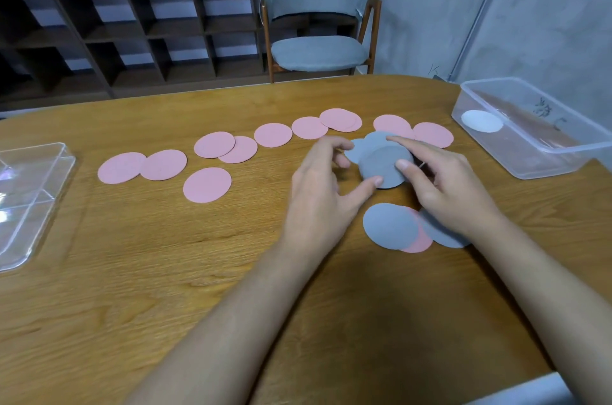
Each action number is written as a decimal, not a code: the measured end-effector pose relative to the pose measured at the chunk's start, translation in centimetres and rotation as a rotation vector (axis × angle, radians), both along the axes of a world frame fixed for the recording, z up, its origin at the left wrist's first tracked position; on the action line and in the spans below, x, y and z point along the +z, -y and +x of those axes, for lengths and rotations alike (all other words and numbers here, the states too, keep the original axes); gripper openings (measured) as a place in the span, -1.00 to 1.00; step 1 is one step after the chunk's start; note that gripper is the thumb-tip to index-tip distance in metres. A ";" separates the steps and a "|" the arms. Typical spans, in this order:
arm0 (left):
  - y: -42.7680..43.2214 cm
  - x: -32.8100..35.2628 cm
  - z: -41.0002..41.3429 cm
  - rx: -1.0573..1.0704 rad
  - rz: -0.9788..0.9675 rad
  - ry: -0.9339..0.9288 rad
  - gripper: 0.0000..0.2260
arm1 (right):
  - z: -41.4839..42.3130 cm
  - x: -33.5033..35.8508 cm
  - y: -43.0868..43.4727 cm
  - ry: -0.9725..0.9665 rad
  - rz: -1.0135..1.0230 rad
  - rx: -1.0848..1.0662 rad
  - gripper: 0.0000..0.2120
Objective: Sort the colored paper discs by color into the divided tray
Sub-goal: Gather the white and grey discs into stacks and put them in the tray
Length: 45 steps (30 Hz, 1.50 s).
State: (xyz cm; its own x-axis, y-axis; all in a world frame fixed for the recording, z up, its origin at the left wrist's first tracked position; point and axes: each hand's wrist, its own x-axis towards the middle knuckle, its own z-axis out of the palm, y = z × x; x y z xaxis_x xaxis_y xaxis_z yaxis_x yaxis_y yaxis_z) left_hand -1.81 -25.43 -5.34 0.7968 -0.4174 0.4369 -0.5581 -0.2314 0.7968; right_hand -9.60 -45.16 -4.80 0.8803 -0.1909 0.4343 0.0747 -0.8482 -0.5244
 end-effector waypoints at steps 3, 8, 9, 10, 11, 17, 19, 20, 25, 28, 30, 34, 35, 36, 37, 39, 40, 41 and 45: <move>-0.1 -0.6 -0.6 -0.215 0.180 0.061 -0.63 | 0.2 -0.2 0.8 0.039 -0.064 -0.064 -0.54; -0.1 -1.0 -0.6 -0.363 0.405 0.185 -0.47 | 0.3 -0.6 1.9 0.066 -0.089 -0.072 -0.53; -0.2 -0.9 -0.5 -0.373 0.392 0.176 -0.47 | 0.4 -0.6 1.9 0.063 -0.092 -0.067 -0.53; -0.3 -0.9 -0.5 -0.383 0.378 0.158 -0.47 | 0.4 -0.6 1.9 0.059 -0.095 -0.067 -0.53; -0.4 -0.8 -0.5 -0.392 0.364 0.128 -0.47 | 0.4 -0.7 1.9 0.057 -0.096 -0.067 -0.53; -0.4 -0.7 0.1 -0.331 0.213 -0.103 -0.54 | 0.3 -0.5 1.3 0.033 -0.042 -0.062 -0.59; -0.5 -0.8 0.5 -0.327 0.143 -0.196 -0.65 | 0.3 -0.5 1.1 0.022 0.003 -0.062 -0.61; -0.5 -0.8 0.7 -0.332 0.105 -0.227 -0.72 | 0.3 -0.5 1.0 0.018 0.037 -0.058 -0.61; -0.8 -0.5 1.2 -0.274 -0.127 -0.260 -0.90 | 0.3 -0.4 0.9 -0.009 0.290 -0.021 -0.59; -0.7 -0.6 1.0 -0.241 -0.166 -0.249 -0.89 | 0.3 -0.4 0.7 -0.026 0.345 -0.002 -0.58; -0.6 -0.6 0.7 -0.234 -0.175 -0.240 -0.84 | 0.3 -0.5 0.7 -0.033 0.314 0.006 -0.58; -0.6 -0.2 0.3 -0.233 -0.178 -0.190 -0.79 | 0.3 -0.6 1.0 -0.018 0.287 0.016 -0.59; -0.6 -0.2 0.3 -0.216 -0.161 -0.161 -0.83 | 0.3 -0.6 1.0 -0.016 0.298 0.025 -0.59; -0.6 -0.1 0.4 -0.197 -0.145 -0.132 -0.86 | 0.3 -0.6 1.0 -0.016 0.301 0.029 -0.59; -0.5 -0.1 0.5 -0.183 -0.131 -0.103 -0.88 | 0.3 -0.6 0.9 -0.018 0.301 0.031 -0.58; -0.4 -0.3 0.6 -0.170 -0.104 -0.061 -0.87 | 0.3 -0.6 0.9 -0.023 0.312 0.040 -0.58; -0.4 -0.5 0.7 -0.164 -0.095 -0.056 -0.85 | 0.3 -0.5 0.8 -0.028 0.318 0.047 -0.58; -0.4 -0.5 0.7 -0.157 -0.094 -0.059 -0.83 | 0.3 -0.5 0.8 -0.034 0.322 0.055 -0.59; -0.2 -0.7 0.7 -0.106 -0.122 -0.078 -0.69 | 0.2 -0.5 0.5 -0.075 0.351 0.093 -0.62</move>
